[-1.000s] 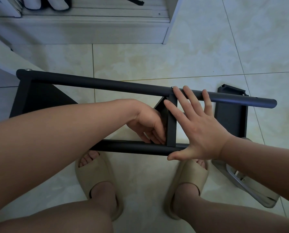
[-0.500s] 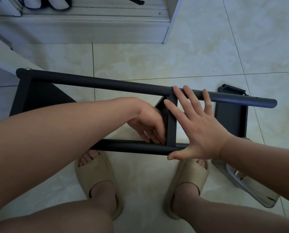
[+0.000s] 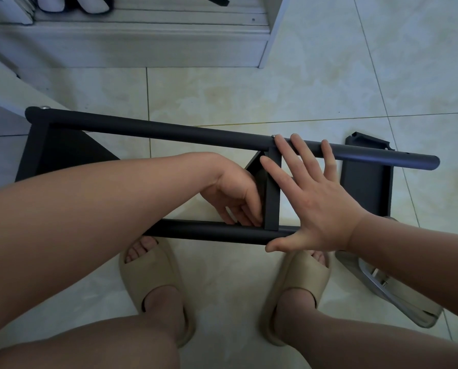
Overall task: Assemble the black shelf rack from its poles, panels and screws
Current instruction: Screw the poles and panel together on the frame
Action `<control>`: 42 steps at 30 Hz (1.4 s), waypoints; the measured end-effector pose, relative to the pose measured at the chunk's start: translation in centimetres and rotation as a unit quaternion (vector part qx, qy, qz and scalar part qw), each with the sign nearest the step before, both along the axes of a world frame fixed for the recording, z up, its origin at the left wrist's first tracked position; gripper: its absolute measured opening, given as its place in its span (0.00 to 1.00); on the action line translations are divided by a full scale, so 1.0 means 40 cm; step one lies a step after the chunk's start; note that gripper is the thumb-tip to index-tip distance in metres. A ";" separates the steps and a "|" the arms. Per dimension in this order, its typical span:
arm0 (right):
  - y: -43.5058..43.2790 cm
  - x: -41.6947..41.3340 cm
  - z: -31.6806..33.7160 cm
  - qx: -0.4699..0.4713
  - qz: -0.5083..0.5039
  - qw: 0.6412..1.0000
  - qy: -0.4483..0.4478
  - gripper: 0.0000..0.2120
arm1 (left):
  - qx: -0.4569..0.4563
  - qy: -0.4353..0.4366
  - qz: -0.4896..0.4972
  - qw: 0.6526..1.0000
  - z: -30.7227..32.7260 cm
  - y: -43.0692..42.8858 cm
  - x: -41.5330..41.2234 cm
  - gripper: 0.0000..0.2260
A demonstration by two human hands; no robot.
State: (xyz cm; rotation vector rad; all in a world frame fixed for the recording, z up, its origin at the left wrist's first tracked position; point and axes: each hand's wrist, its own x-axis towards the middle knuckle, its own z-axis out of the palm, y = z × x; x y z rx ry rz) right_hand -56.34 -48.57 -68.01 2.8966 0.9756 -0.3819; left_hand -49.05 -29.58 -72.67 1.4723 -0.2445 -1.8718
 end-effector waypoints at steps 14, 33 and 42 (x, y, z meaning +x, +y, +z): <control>0.001 -0.001 0.001 -0.003 0.001 1.000 0.000 0.62 | 0.020 -0.043 -0.023 0.999 0.011 -0.004 0.001 0.15; 0.002 0.000 0.002 -0.005 -0.002 1.000 0.001 0.62 | 0.007 0.005 -0.007 1.000 -0.002 0.005 -0.004 0.13; 0.004 -0.001 0.004 -0.004 -0.002 1.000 0.006 0.62 | 0.008 -0.001 0.013 1.000 -0.011 -0.003 -0.006 0.09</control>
